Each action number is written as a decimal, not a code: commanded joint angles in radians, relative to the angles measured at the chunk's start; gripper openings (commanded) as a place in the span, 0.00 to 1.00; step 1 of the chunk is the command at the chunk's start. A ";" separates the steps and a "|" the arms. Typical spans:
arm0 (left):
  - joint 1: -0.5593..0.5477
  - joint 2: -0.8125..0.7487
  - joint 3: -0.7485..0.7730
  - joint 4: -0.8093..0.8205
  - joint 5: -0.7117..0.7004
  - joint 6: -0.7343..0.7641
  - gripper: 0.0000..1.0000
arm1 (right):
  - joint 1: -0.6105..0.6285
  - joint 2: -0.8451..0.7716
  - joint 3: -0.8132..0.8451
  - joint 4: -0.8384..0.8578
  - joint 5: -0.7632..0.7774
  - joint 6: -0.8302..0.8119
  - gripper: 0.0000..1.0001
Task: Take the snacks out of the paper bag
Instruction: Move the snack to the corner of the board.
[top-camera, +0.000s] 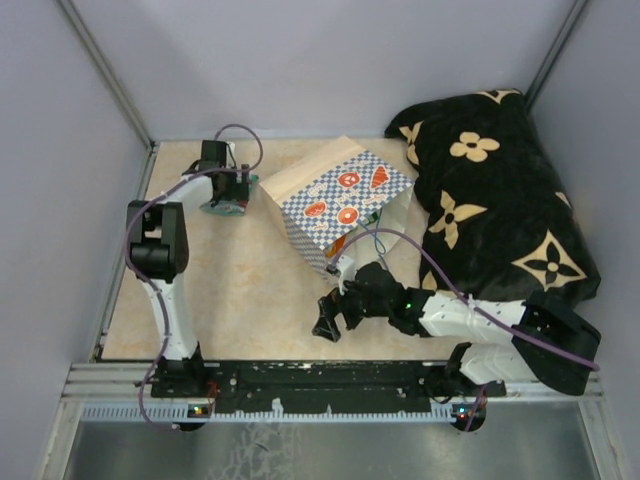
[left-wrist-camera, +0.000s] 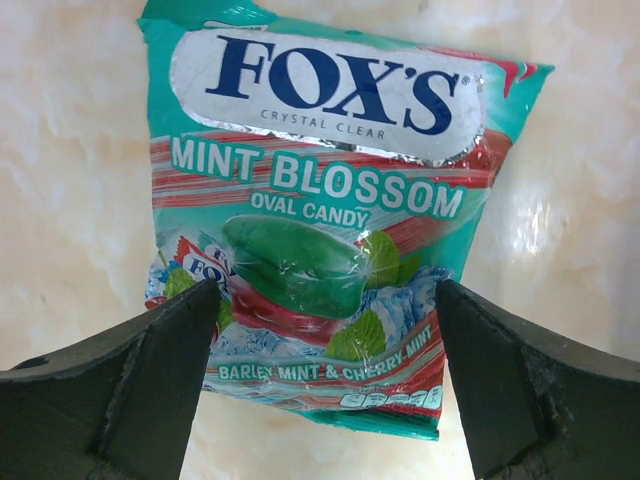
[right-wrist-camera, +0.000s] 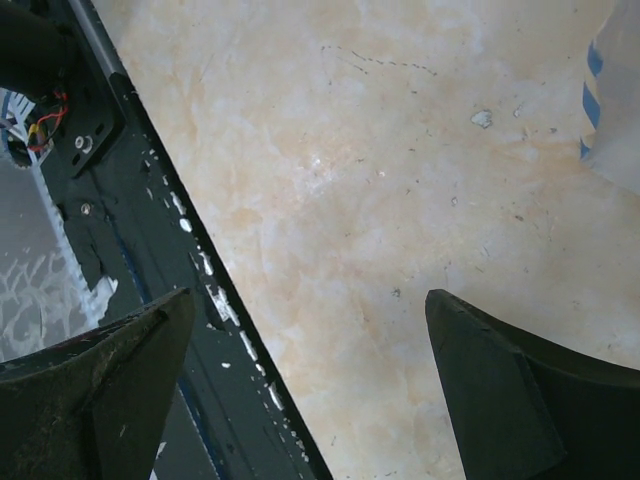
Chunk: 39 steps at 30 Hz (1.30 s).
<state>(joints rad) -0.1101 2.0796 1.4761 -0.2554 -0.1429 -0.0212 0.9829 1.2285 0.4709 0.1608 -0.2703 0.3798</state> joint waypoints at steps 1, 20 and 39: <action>0.046 0.131 0.106 -0.167 0.170 0.086 0.95 | -0.010 0.012 -0.013 0.097 -0.036 0.026 0.99; 0.156 0.257 0.354 -0.148 0.254 0.200 0.99 | -0.010 0.092 0.003 0.168 -0.153 0.087 0.99; 0.260 0.313 0.464 -0.176 -0.080 0.100 0.99 | -0.010 0.068 -0.013 0.160 -0.169 0.067 0.99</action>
<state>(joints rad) 0.1440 2.3283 1.8961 -0.3607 -0.1398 0.0643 0.9787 1.3186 0.4580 0.2905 -0.4171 0.4644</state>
